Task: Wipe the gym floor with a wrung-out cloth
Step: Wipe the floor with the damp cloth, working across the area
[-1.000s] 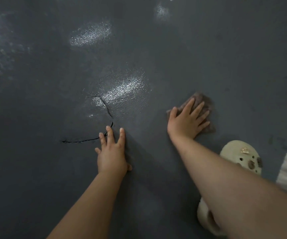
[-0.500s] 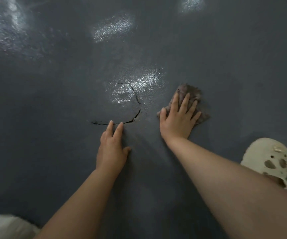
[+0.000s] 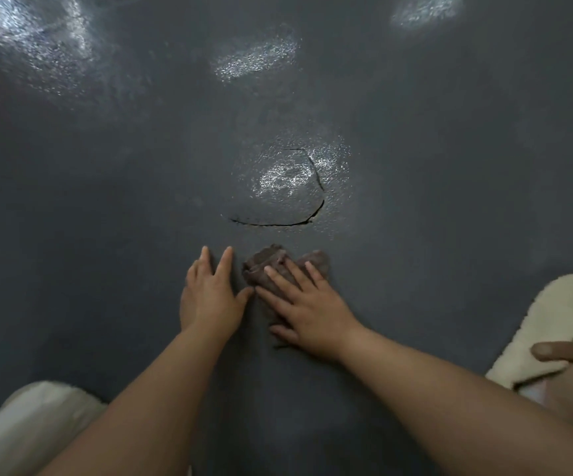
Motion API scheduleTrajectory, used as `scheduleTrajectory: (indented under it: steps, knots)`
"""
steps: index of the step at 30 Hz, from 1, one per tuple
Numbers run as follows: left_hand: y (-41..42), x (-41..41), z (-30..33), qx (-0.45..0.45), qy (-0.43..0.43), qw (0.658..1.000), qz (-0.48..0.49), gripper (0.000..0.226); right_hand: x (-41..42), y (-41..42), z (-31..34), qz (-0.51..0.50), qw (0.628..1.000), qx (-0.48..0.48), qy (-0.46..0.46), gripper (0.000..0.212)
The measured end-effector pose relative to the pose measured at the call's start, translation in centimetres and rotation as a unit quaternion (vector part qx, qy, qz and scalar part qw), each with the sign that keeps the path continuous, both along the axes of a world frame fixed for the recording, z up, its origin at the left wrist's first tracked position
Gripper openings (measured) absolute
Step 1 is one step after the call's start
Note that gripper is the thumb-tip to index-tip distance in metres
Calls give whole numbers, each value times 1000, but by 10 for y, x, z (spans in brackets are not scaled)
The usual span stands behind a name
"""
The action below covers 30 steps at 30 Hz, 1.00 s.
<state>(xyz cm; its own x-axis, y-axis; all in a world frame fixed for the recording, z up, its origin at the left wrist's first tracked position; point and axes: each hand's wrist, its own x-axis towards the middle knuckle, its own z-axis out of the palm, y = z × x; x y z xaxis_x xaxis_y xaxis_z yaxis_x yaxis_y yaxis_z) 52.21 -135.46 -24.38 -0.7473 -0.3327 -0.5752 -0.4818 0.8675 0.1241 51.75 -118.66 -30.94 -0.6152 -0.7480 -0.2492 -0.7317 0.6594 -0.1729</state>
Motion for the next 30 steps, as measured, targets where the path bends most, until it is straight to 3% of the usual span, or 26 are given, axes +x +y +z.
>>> scheduleTrajectory:
  steps: [2,6,10,14,18,25,30]
  knots:
    - [-3,-1,1,4,-22,1000,-3,90,-31,10,-1,-6,1000,5,1,63]
    - [-8,-3,3,9,-38,999,-6,108,-96,27,3,-123,992,-10,19,66]
    - [-13,-1,3,1,-35,999,-16,115,-145,58,10,-353,935,18,15,65]
    - [-19,1,-3,2,-36,999,-13,114,-146,43,9,-462,887,0,2,60]
    - [-20,4,-8,-8,-34,999,-24,114,-111,9,8,-465,885,-19,-4,58]
    - [-14,-2,-8,-21,-36,999,-12,114,26,-7,4,-437,899,-12,23,59]
    - [-11,-7,-8,-18,-43,999,-2,112,13,23,0,-415,909,-12,30,59]
